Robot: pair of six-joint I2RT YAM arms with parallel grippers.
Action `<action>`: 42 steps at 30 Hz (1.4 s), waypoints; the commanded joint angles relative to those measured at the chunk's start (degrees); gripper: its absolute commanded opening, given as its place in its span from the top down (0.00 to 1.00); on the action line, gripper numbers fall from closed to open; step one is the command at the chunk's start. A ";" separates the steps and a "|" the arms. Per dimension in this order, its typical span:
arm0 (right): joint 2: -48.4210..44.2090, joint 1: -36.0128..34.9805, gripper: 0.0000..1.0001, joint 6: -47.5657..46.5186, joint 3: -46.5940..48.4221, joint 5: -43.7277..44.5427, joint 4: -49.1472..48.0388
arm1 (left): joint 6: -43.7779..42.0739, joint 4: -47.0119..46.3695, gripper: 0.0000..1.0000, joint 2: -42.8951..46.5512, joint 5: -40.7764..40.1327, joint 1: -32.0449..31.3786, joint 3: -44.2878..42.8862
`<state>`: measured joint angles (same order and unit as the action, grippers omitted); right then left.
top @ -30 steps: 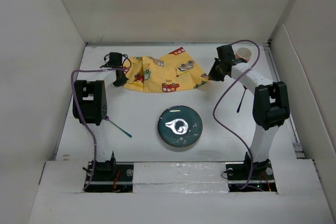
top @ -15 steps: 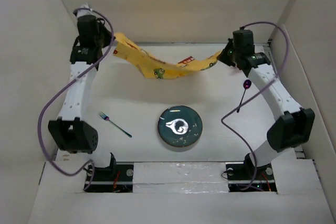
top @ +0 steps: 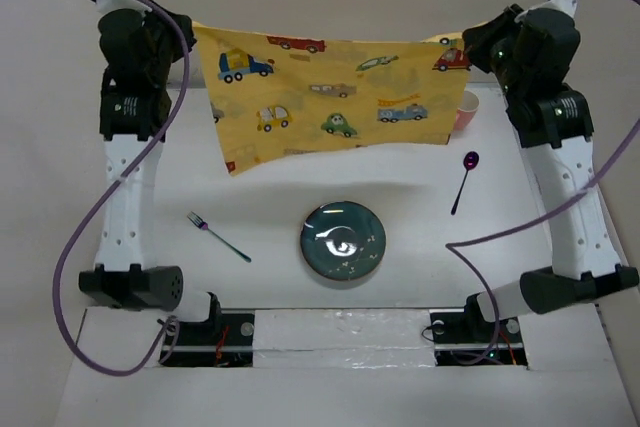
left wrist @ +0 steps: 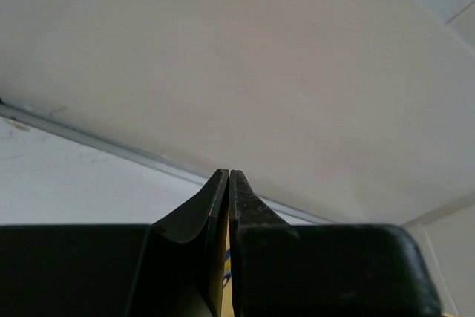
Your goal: Set the dinner table for one person
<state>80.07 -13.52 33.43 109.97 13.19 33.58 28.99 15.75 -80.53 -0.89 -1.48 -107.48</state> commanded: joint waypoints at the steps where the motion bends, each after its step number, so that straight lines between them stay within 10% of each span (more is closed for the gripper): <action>1: 7.63 2.44 1.00 -1.88 4.00 -0.52 0.53 | 1.42 -1.16 1.00 -6.38 3.17 0.16 1.14; 14: 30.68 7.01 1.00 -0.03 36.63 -8.71 6.68 | 4.14 1.48 1.00 -19.58 5.63 1.21 -17.76; 29: 12.30 8.60 1.00 4.10 -29.07 -20.22 -11.61 | 3.35 -11.09 1.00 -1.03 11.17 7.19 36.36; 42: 18.37 8.60 1.00 4.80 -43.61 -17.85 -14.77 | 2.74 -18.38 1.00 -10.61 13.81 7.19 55.70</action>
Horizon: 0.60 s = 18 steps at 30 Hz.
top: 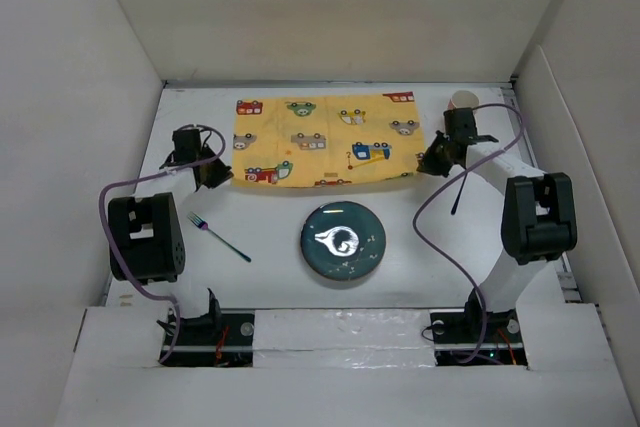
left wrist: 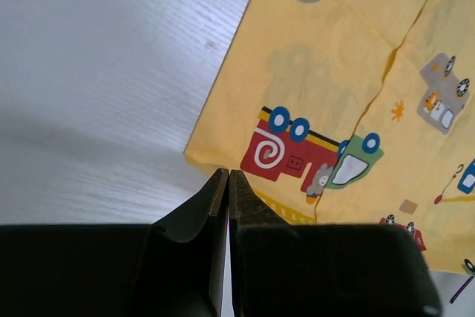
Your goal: Set the dinner table for one person
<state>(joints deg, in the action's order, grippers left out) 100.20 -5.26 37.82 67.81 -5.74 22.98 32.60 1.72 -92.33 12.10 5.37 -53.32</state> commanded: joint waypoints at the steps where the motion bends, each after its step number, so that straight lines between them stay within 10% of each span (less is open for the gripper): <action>1: -2.64 0.33 1.00 0.41 -2.93 1.34 -4.09 | -1.05 -4.18 1.00 1.63 0.91 -0.18 2.34; 18: -10.56 0.86 1.00 0.06 -16.57 1.34 -3.03 | -2.89 3.91 1.00 12.17 -2.69 -2.11 12.27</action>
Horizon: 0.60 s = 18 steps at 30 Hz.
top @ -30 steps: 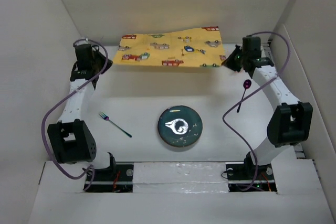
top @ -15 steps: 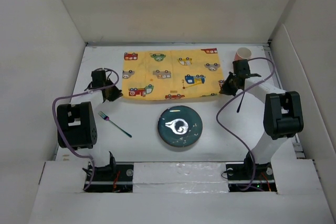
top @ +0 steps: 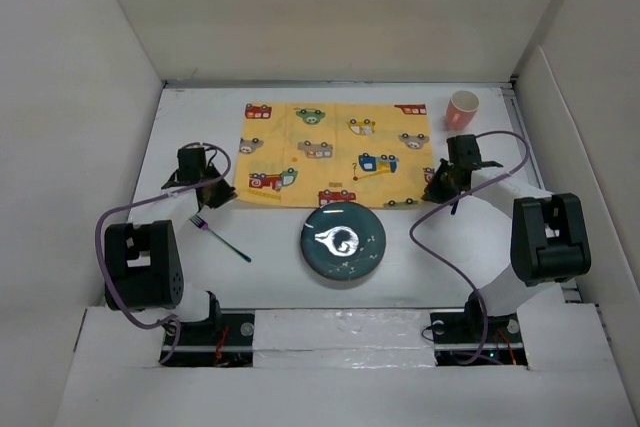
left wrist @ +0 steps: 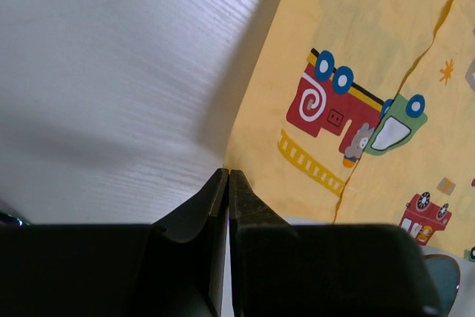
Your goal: Set the dinner table for one person
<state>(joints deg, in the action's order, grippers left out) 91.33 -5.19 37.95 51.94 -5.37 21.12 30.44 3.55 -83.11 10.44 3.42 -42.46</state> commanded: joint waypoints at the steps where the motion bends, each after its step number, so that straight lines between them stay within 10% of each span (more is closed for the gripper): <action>1: -1.42 0.80 1.00 -0.16 -0.53 1.06 -1.00 | -0.90 2.94 1.00 3.04 -1.38 -0.17 1.59; 13: -3.70 0.80 0.96 -1.12 0.26 2.20 1.37 | -2.22 8.57 1.00 6.65 -4.28 -0.17 1.15; 18: -7.47 0.80 0.69 -1.39 0.35 2.29 4.53 | -3.54 11.03 0.66 6.91 -5.43 -0.17 -2.98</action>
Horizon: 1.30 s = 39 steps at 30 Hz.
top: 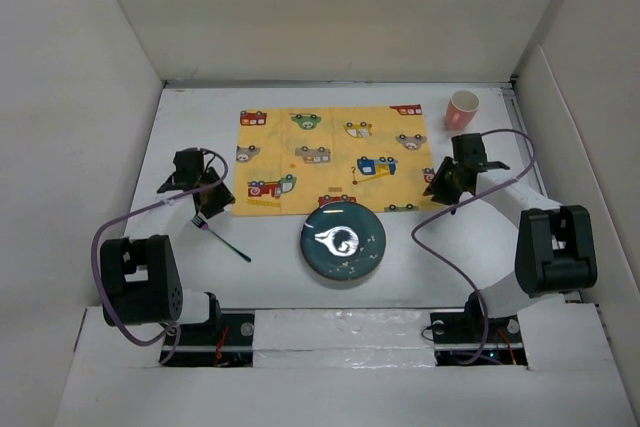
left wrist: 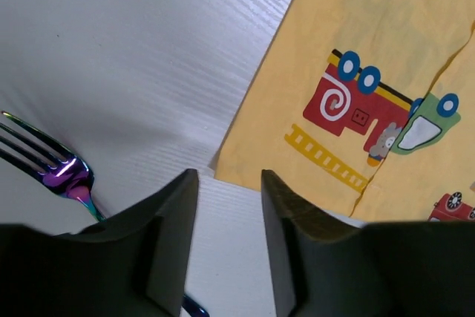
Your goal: Set the dinner table for one person
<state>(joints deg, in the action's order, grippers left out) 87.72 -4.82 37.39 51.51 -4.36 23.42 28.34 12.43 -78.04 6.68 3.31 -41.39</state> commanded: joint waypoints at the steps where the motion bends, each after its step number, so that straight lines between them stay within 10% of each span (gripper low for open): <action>1: -4.75 0.42 0.61 -0.91 0.70 1.55 2.85 | -1.62 2.60 0.62 2.10 -1.41 -0.06 -4.75; 5: -10.72 -0.88 0.54 -1.61 0.88 1.90 5.49 | -2.15 3.92 0.60 6.04 0.52 -0.06 -8.35; 6: -13.60 -1.68 0.61 -1.96 0.62 0.25 5.76 | -2.32 4.01 0.70 6.75 0.96 -0.93 -8.97; 7: -14.76 -2.73 1.00 -3.18 0.09 -1.60 5.50 | -2.41 3.84 0.79 7.63 1.93 -1.55 -9.50; 9: -16.96 -6.94 1.00 -5.21 -2.53 -9.12 3.32 | -2.32 2.61 1.00 9.48 3.25 -2.69 -10.99; 11: -18.02 -10.11 1.00 -5.05 -4.74 -13.20 1.72 | -2.15 1.73 1.00 10.36 5.88 -4.97 -12.66; 15: -16.89 -15.04 0.46 -3.02 -10.45 -16.97 -3.09 | -1.36 0.41 1.00 10.63 8.09 -9.54 -15.12; 20: -12.77 -16.80 0.37 -2.32 -15.73 -22.97 -10.13 | -3.81 0.67 0.75 7.91 3.53 -19.54 -16.71; 29: -0.81 -17.33 0.53 -0.47 -16.96 -25.79 -18.23 | -3.20 -1.44 0.69 7.99 3.34 -21.33 -13.54; 36: 1.85 -17.33 1.00 1.55 -16.44 -27.55 -20.79 | -3.99 0.49 0.68 8.34 0.36 -21.33 -16.00; 39: -4.21 -17.33 1.00 -2.39 -14.60 -27.46 -12.98 | -4.95 2.07 0.68 7.73 -2.28 -21.33 -18.20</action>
<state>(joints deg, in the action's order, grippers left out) 87.35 -22.24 38.06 35.64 -36.49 3.31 25.12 13.85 -71.05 7.31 -18.24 -55.68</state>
